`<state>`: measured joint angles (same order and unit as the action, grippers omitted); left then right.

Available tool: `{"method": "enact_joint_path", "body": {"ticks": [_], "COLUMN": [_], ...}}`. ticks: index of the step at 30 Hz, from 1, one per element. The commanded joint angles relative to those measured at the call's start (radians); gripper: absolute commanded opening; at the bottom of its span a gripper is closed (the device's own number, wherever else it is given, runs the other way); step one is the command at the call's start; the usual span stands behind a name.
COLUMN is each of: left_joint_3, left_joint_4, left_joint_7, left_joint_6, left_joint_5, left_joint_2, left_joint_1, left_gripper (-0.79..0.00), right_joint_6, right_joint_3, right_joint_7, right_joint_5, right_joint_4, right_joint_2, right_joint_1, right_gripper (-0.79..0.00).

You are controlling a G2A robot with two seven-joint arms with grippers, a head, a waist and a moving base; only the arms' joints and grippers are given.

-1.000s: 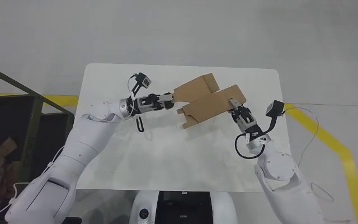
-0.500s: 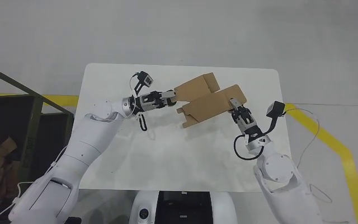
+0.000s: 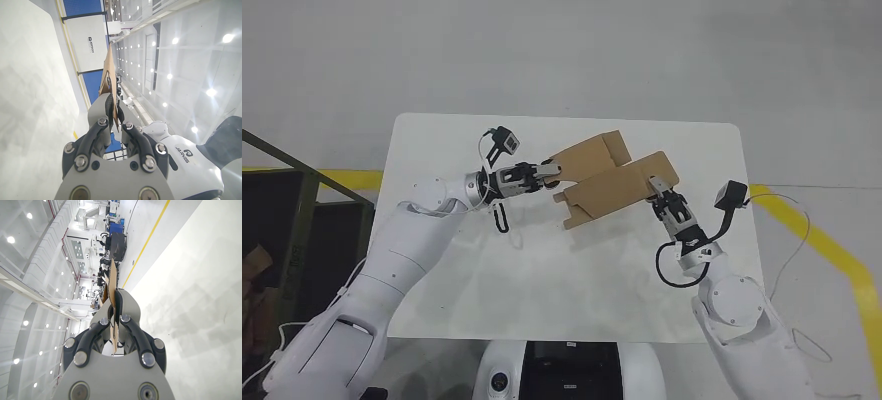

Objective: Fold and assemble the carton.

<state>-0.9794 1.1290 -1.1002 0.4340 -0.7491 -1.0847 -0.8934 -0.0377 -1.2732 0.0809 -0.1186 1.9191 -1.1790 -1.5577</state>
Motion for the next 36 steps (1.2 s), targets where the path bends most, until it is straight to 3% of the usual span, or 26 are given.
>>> {"method": "enact_joint_path", "body": {"ticks": [1,3,4,5,6,22,28,36], "left_joint_3": [-0.003,-0.007,-0.01,-0.014,-0.018,-0.105,-0.117,-0.115], "left_joint_4": [-0.001,-0.003,-0.006,-0.007,-0.009,-0.08,-0.029,0.016], "left_joint_7": [-0.002,-0.005,-0.007,-0.01,-0.014,-0.271,-0.312,-0.342], "left_joint_6": [-0.001,-0.002,-0.002,-0.001,0.0,0.015,-0.026,-0.056], "left_joint_5": [0.002,0.004,0.004,0.006,0.007,0.065,0.073,0.028], "left_joint_2": [-0.001,-0.002,-0.003,-0.003,-0.003,0.025,0.036,0.045], "left_joint_1": [-0.001,-0.001,-0.001,-0.001,-0.001,0.029,0.036,0.02], "left_gripper": [-0.763,-0.785,-0.785,-0.785,-0.785,-0.785,-0.785,-0.785], "right_joint_6": [0.0,0.0,0.0,0.0,0.002,-0.013,-0.066,-0.086], "right_joint_3": [0.002,0.004,0.004,0.004,0.003,-0.124,-0.162,-0.114], "right_joint_7": [0.001,0.006,0.008,0.011,0.017,0.269,0.407,0.647], "right_joint_5": [0.004,0.005,0.001,-0.003,-0.007,-0.125,-0.18,-0.372], "right_joint_4": [0.002,0.004,0.005,0.005,0.005,-0.072,-0.114,-0.207], "right_joint_2": [-0.001,-0.002,-0.003,-0.004,-0.004,0.01,0.016,0.013], "right_joint_1": [-0.001,-0.002,-0.002,-0.003,-0.003,0.02,0.073,0.162], "right_gripper": [-0.785,-0.785,-0.68,-0.462,0.0,0.0,0.0,0.0]}}
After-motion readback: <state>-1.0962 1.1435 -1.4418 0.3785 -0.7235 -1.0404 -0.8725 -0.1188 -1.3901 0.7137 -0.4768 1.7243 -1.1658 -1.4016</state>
